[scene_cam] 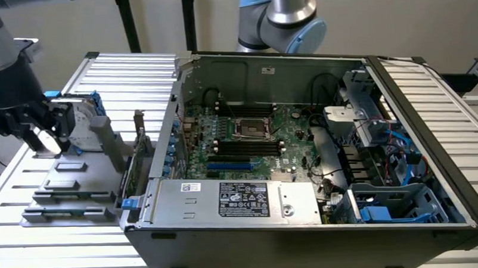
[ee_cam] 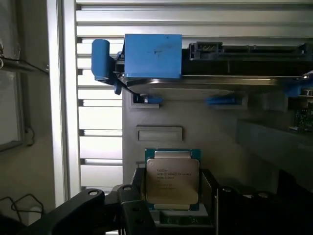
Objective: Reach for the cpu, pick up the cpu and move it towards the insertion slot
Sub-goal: 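Pick up the cpu and move it towards the insertion slot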
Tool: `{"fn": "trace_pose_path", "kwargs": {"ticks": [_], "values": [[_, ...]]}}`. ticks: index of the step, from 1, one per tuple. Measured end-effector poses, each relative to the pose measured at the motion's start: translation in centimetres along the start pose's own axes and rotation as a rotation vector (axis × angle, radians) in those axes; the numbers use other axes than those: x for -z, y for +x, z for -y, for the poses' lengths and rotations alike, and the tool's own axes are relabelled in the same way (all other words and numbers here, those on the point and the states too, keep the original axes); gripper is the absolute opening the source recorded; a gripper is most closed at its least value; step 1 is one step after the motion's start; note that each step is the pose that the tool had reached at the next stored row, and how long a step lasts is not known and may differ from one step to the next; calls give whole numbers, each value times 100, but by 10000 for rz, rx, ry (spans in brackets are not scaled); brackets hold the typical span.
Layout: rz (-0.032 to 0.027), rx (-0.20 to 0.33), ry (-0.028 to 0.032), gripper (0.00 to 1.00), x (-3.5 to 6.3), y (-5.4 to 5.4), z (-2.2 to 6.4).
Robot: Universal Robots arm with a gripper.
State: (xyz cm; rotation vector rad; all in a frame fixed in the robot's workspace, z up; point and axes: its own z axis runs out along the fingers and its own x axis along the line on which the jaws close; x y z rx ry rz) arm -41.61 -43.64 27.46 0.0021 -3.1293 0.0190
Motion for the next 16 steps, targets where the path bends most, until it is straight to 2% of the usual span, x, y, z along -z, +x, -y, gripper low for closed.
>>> {"fn": "trace_pose_path", "kwargs": {"ticks": [7,16], "values": [[-17,10,-1,55,321,-150,4],[-48,58,-55,55,729,-486,10]]}}
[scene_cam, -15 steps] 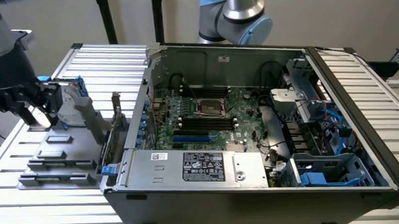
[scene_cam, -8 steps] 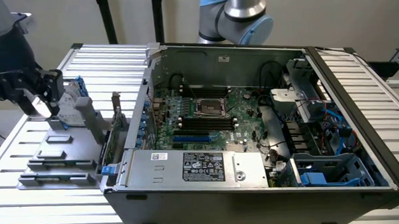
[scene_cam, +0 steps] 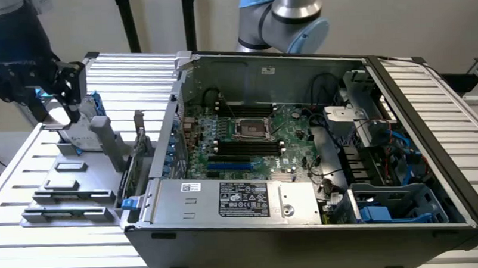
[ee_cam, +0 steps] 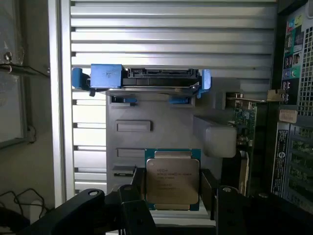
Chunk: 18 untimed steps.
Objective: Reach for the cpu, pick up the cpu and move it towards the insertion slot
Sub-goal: 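Pick up the cpu and move it towards the insertion slot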
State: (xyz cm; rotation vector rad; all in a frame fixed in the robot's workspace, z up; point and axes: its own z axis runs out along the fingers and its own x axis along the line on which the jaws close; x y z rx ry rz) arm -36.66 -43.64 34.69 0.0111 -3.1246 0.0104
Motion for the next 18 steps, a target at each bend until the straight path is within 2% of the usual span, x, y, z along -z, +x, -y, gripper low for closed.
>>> {"fn": "trace_pose_path", "kwargs": {"ticks": [4,11,18], "values": [[-10,1,-29,55,124,-180,2],[-12,2,-94,55,283,-487,2],[-13,4,-186,55,362,-791,-1]]}}
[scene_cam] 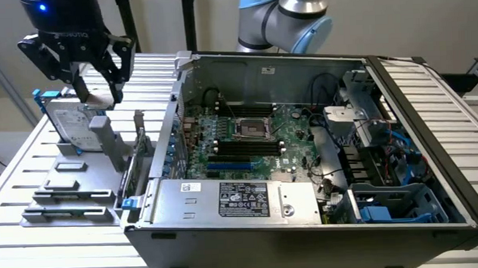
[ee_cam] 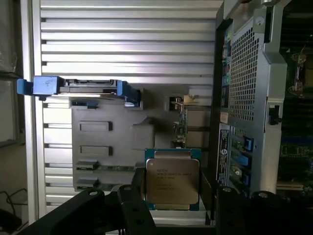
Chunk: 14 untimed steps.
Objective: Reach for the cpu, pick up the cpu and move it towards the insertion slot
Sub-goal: 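Pick up the cpu and move it towards the insertion slot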
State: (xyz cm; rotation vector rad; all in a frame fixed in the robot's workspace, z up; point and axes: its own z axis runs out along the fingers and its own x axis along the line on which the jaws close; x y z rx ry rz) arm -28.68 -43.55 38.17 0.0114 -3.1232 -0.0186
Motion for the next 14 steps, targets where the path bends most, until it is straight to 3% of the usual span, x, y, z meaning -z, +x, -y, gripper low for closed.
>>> {"fn": "trace_pose_path", "kwargs": {"ticks": [14], "values": [[2,4,-205,55,98,-621,-12]]}}
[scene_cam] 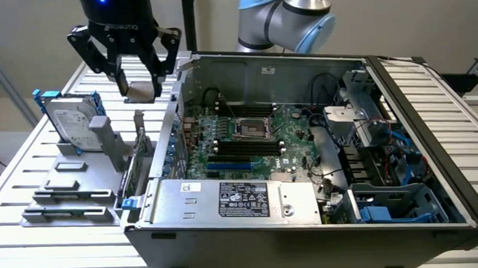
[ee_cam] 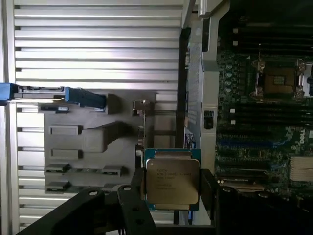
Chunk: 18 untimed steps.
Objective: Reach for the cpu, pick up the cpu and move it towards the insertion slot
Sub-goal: 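Pick up the cpu and move it towards the insertion slot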
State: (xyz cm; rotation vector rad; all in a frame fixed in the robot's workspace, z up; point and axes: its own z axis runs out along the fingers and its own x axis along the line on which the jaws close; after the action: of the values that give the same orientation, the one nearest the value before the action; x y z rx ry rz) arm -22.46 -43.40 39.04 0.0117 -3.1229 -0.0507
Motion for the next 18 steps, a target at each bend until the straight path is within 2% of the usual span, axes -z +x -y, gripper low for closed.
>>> {"fn": "trace_pose_path", "kwargs": {"ticks": [10,18], "values": [[0,1,-87,55,9,-452,-23],[0,2,-128,55,14,-784,-74]]}}
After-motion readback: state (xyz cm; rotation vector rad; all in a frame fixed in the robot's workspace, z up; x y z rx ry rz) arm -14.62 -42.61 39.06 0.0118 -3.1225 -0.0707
